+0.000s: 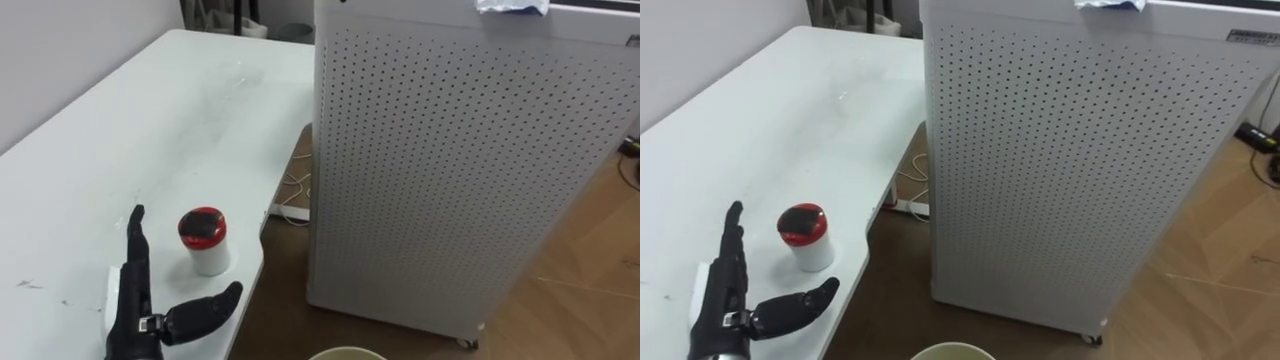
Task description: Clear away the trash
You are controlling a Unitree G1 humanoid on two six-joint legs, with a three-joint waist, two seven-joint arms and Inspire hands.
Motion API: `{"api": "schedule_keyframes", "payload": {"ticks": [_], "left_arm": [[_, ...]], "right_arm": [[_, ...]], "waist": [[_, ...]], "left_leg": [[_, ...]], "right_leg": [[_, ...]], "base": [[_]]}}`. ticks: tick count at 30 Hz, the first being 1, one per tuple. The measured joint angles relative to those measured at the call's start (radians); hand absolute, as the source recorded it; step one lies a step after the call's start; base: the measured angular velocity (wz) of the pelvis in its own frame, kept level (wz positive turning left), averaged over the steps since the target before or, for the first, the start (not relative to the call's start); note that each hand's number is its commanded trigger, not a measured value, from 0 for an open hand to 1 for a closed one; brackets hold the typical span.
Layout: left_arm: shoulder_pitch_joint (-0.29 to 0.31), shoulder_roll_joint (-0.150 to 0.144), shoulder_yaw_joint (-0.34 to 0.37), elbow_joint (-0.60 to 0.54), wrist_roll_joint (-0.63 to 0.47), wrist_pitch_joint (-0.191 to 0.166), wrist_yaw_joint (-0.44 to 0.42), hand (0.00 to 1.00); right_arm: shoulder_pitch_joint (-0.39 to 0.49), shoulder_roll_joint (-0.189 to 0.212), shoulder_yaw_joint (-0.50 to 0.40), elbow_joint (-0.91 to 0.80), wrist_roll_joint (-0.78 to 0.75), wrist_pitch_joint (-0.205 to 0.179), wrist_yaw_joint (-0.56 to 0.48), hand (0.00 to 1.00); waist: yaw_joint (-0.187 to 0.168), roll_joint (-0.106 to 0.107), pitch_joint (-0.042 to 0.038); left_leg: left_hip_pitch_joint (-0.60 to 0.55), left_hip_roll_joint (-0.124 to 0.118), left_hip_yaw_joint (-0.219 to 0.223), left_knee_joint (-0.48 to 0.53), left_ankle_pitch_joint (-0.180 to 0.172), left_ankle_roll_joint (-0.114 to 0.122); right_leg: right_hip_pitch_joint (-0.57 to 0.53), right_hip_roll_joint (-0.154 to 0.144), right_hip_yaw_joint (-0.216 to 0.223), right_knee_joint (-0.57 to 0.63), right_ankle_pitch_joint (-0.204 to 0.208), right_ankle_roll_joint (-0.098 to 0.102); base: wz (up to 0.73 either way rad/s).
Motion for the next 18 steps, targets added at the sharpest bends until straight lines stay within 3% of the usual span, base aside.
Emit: {"api": "schedule_keyframes", "payload": {"ticks": [18], "left_arm": [[-0.107,0.0,0.007,0.09,0.0,0.003,0.005,0.0]], "right_arm": [[0.039,-0.001,0.036,0.0,-0.003,0.0,-0.016,1.0]], "waist": [[-0.006,0.006,-0.0019]], "left_leg": [[0.007,0.001,0.0,0.008,-0.002,-0.002]], "right_leg": [[0.016,0.001,0.002,0.0,0.001,-0.001]], "base": [[0.0]]}}
